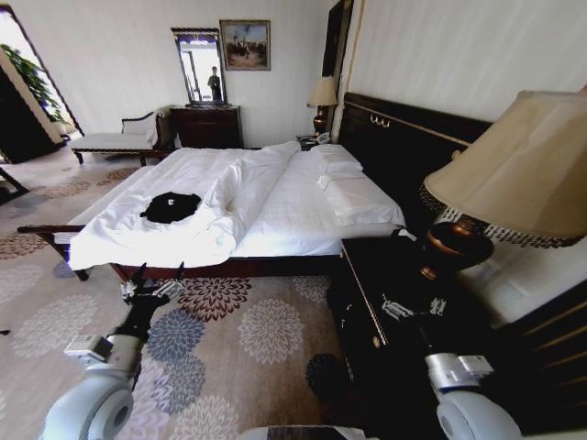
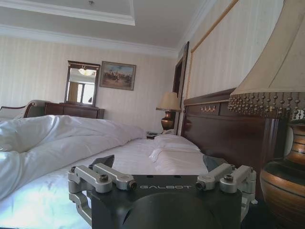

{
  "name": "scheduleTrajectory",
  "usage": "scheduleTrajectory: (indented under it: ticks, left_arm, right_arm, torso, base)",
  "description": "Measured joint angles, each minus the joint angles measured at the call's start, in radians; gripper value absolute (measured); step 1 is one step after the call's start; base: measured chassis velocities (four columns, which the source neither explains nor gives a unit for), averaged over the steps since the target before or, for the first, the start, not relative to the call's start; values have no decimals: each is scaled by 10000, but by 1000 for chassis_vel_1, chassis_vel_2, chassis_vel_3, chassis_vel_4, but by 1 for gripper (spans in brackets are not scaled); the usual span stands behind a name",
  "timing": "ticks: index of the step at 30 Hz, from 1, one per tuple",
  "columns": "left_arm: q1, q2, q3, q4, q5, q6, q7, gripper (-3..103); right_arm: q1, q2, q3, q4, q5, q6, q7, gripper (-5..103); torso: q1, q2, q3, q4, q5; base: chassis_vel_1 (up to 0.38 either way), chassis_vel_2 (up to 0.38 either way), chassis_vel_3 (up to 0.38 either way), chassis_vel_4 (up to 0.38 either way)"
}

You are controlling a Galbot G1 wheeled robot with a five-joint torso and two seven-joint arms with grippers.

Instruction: Fold the clothes on the bed.

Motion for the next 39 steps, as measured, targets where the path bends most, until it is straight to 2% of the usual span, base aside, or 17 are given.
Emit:
scheduleTrajectory:
  ticks: [4, 10, 17, 18, 20, 31, 32, 35, 36, 39]
  left_arm:
    - [20, -6, 16, -5, 6, 0, 0, 101]
    - [44, -13, 53, -16, 10, 0, -2, 96]
    - [54, -25, 142, -66, 48, 2, -43, 99]
    - [50, -25, 159, -66, 57, 2, -46, 102]
    - [54, -39, 171, -68, 65, 1, -49, 98]
    - [179, -50, 164, -99, 40, -12, -40, 98]
    - [166, -46, 182, -95, 38, -13, -39, 95]
    - [113, -41, 252, -78, 36, -12, -36, 97]
    - [84, -39, 285, -71, 39, -12, -37, 101]
    - [23, -34, 326, -65, 40, -8, -36, 98]
  right_arm:
    - [-4, 14, 0, 2, 34, 6, -1, 100]
    - [-3, 12, 1, -5, -41, 35, 0, 100]
    - [-16, 54, -13, -7, -87, 87, -1, 100]
    - [-44, 63, -14, -6, -88, 86, -7, 100]
    - [-83, 68, -14, -3, -111, 85, -27, 100]
    - [-125, 182, -80, 34, -200, 69, -48, 100]
    - [-140, 208, -81, 41, -203, 61, -48, 100]
    - [-149, 250, -87, 45, -211, 41, -49, 100]
    - [-149, 258, -89, 45, -213, 34, -49, 100]
    - [-149, 262, -94, 45, -216, 23, -49, 100]
  torso:
    - [0, 0, 0, 1, 0]
    - [0, 0, 0, 0, 1]
    - [1, 0, 1, 0, 1]
    - [1, -1, 1, 0, 1]
    - [1, 0, 1, 1, 0]
    - [0, 0, 0, 1, 1]
    - [0, 0, 0, -1, 1]
    - [0, 0, 0, 0, 1]
    - [0, 1, 0, 1, 0]
    - [0, 0, 0, 1, 0]
  base:
    - [-92, 86, 111, -83]
    - [-121, 103, 121, -104]
    - [-118, 118, 113, -118]
    - [-112, 118, 106, -102]
    - [-85, 104, 100, -100]
    - [-90, 79, 81, -86]
    - [-98, 84, 101, -74]
    - [-96, 91, 100, -84]
    - [-96, 122, 102, -103]
    - [-94, 123, 96, -106]
